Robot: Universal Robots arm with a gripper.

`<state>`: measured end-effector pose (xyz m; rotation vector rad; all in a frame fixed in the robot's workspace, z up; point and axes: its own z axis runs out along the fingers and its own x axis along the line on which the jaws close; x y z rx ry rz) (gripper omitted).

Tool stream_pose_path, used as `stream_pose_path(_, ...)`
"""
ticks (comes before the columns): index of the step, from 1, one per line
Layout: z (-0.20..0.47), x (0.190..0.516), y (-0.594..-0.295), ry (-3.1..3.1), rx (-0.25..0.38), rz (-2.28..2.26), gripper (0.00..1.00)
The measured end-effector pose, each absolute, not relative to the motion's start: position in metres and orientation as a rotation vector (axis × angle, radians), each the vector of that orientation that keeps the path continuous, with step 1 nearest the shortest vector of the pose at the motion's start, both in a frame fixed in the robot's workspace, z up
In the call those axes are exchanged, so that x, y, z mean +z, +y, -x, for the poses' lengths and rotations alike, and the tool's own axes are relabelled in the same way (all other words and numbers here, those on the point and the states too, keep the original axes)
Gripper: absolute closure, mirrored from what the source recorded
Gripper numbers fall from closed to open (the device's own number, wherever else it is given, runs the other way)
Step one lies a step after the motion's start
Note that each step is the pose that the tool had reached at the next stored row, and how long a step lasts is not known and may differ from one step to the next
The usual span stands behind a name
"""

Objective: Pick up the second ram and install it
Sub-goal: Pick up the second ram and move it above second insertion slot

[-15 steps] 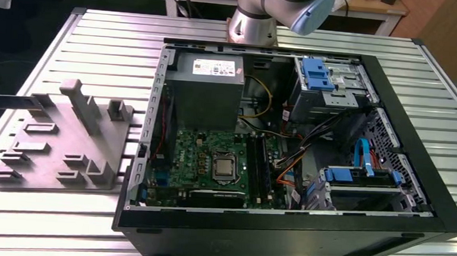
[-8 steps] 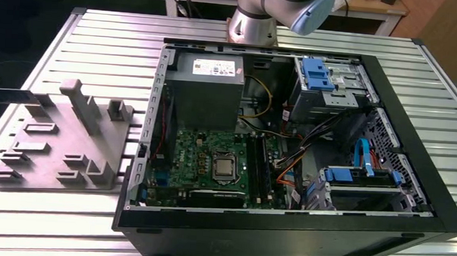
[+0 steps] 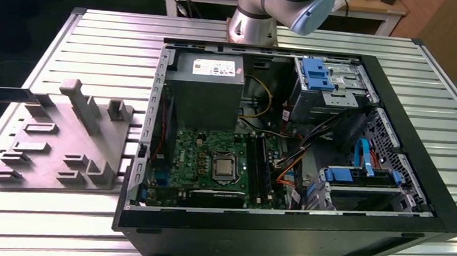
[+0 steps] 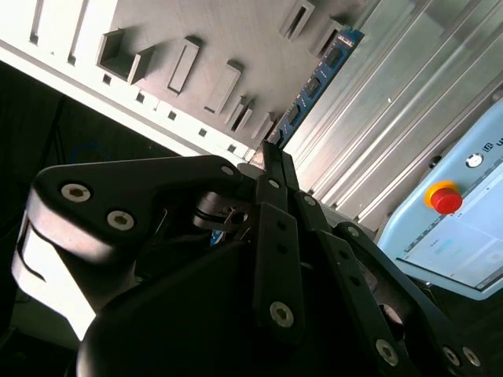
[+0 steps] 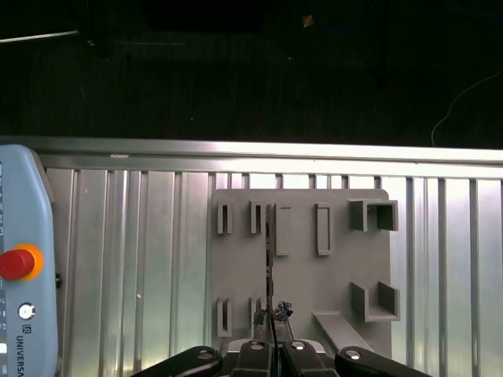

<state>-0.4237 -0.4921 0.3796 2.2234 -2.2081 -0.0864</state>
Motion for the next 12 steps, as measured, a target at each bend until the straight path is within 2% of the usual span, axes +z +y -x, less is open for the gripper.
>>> stream_pose_path(12, 0.406, 0.380, -0.492, -2.208, -0.086, -2.223, 0.89)
